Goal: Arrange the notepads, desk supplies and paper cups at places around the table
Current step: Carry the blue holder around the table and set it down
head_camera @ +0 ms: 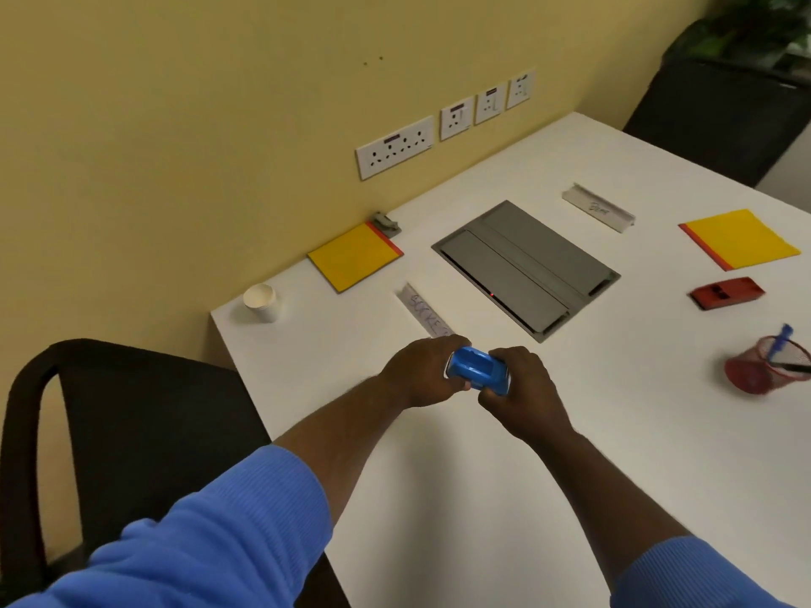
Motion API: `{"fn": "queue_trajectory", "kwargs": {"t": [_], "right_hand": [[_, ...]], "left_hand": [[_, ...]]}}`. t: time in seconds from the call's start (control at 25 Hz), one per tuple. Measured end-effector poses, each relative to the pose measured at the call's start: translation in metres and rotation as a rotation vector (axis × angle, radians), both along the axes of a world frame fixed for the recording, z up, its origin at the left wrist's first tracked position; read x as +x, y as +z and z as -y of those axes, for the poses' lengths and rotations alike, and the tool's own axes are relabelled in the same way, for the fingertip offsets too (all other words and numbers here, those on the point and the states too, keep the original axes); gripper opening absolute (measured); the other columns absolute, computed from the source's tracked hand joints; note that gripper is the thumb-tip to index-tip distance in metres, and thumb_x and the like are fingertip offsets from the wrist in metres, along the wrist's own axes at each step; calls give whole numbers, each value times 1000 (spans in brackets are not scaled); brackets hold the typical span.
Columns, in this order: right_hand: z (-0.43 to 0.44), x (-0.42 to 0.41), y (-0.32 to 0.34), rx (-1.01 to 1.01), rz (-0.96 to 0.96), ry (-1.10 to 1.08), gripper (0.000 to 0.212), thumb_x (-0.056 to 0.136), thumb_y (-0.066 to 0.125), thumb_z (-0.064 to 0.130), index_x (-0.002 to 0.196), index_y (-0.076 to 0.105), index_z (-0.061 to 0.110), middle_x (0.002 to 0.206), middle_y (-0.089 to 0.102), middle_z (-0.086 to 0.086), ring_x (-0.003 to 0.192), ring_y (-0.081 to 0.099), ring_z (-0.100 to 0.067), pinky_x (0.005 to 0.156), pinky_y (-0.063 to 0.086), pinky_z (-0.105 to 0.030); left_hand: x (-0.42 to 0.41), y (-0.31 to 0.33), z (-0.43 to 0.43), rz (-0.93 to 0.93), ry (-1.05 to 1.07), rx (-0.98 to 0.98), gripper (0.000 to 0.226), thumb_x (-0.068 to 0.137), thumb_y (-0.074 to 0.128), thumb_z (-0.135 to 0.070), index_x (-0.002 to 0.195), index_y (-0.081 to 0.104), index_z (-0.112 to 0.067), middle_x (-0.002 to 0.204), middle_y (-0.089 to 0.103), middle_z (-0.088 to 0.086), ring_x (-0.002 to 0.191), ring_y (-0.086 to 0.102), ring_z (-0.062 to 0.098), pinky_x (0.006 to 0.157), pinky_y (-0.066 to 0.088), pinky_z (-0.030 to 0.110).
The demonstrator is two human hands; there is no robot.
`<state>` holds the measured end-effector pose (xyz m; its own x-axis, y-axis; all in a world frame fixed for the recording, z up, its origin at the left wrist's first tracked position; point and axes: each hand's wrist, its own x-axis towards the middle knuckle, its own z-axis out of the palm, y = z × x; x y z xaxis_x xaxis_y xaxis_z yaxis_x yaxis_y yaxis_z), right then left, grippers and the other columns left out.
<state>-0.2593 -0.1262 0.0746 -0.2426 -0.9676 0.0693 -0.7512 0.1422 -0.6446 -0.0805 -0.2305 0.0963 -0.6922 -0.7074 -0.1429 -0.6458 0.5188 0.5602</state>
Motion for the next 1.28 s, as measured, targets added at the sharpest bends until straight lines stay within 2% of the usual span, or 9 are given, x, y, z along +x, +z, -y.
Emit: {"fn": "queue_trajectory", "kwargs": {"t": [0.12,0.24,0.36,0.52,0.72,0.84,0.96,1.28], "right_hand": [[58,3,-18,11,16,-42,54,71,78,27,121,56,26,108,55,15,96,47,-5,75,35,-13],[113,0,-38,24,49,-62,54,71,74,31,120,52,31,109,52,18,97,46,-2,75,35,-11],[162,-6,-54,13,70,-88,53,72,77,28,118,51,32,108,52,15,98,50,-5,74,37,-13],[228,-12,-79,-27,55,-92,51,75,79,29,116,49,32,108,53,13,98,52,-9,76,42,-25],[299,-20,-109,-60,79,-103,52,75,79,35,116,47,33,108,52,11,95,55,-11,76,46,-26],[334,-18,-129,-34,92,-115,54,76,78,40,120,49,29,109,51,12,94,54,-8,72,43,-19],[359,-11,-145,-12,109,-116,55,76,77,43,121,49,29,109,49,14,94,52,-5,70,38,-14],[430,1,-174,-13,143,-173,57,76,72,46,126,52,26,113,49,13,90,49,3,71,35,-10]], "left_hand": [[22,-36,58,-9,142,-7,76,95,65,-48,158,31,-22,162,40,3,148,41,23,120,39,40],[44,-81,116,110,251,-122,82,102,49,-53,164,10,-17,172,14,4,159,13,21,128,12,38],[54,-118,158,220,336,-150,85,104,40,-56,164,-1,-13,173,-1,7,160,-3,22,129,3,40],[56,-165,198,399,314,-138,93,100,27,-69,162,-10,-11,171,-13,10,158,-14,27,128,-4,50],[52,-211,222,434,317,-114,102,93,17,-79,161,-11,-9,170,-15,12,157,-16,29,128,-6,49],[49,-225,231,396,349,-210,105,91,11,-83,163,-1,-8,171,-6,11,159,-8,30,129,1,52],[46,-228,237,394,357,-266,104,93,12,-83,163,4,-8,172,-1,12,159,-4,29,128,8,54],[47,-236,239,362,355,-284,100,96,16,-81,163,2,-8,172,-3,11,160,-6,28,127,13,55]]}}
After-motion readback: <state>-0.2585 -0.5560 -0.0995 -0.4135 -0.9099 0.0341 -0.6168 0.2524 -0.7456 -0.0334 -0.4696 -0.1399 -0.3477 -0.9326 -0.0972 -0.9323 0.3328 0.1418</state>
